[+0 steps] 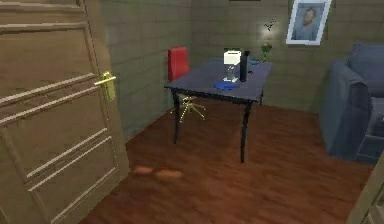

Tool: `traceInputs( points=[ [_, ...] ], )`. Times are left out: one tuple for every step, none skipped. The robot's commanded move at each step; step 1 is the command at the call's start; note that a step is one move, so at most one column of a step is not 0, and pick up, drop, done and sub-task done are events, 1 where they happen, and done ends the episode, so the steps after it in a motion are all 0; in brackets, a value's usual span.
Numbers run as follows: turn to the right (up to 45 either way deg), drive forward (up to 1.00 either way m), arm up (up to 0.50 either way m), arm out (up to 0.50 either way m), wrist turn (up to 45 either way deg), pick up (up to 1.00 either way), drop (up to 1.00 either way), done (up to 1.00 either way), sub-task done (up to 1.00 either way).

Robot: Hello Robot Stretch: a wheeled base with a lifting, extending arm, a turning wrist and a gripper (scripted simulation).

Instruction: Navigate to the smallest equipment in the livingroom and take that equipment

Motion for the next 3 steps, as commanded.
traceInputs(
  points=[
    [15.0,0.00,0.00,0.00,0.0,0.00,0.00,0.00,0.00],
    [0.0,0.05,0.00,0.00,0.0,0.00,0.00,0.00,0.00],
    [-3.0,0.00,0.00,0.00,0.0,0.00,0.00,0.00,0.00]
  ],
)
